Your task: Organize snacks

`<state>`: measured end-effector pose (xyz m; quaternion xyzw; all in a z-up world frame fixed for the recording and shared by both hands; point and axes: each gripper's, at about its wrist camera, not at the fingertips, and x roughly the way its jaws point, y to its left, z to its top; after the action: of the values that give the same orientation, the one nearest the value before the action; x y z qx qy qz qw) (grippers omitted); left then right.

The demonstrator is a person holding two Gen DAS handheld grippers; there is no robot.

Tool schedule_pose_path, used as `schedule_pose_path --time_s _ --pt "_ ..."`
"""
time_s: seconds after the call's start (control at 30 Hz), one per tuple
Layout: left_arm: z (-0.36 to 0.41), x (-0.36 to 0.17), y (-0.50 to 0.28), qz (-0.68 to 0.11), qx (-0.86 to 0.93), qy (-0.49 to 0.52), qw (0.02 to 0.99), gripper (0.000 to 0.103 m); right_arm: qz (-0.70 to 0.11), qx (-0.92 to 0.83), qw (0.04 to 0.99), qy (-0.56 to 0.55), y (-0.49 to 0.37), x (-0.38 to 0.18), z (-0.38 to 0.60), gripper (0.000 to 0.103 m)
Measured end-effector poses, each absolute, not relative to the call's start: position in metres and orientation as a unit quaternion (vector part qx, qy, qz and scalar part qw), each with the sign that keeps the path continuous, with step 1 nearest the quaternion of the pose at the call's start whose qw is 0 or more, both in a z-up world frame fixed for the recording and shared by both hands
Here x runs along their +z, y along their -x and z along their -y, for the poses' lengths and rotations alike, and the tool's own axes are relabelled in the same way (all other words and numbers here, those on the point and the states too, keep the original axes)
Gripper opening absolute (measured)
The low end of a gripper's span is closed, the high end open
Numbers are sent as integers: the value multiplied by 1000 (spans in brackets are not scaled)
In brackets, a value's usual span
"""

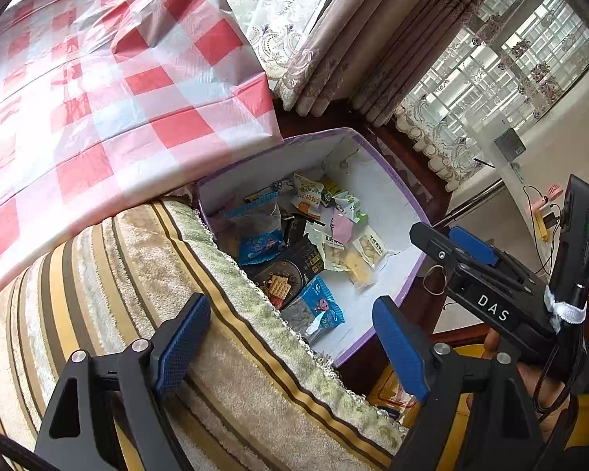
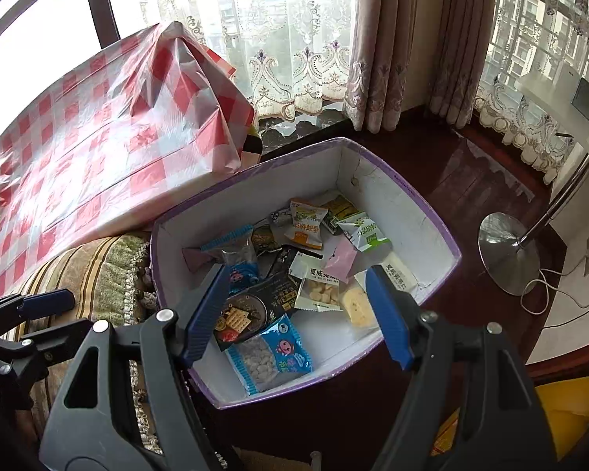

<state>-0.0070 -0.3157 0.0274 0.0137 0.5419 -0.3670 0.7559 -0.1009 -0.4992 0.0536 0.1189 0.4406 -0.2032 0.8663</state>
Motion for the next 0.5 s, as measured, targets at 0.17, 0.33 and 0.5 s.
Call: schedule_pose_path --time_s 0.17,0.33,0.5 --pt "317 21 15 -537 -352 -28 766 86 -447 -224 860 -103 108 54 497 74" --pt "324 17 16 -535 -356 -15 766 99 -455 -231 853 -108 107 52 501 74" --pt "329 16 17 -533 -358 -32 766 102 -465 -226 850 -103 105 50 498 74"
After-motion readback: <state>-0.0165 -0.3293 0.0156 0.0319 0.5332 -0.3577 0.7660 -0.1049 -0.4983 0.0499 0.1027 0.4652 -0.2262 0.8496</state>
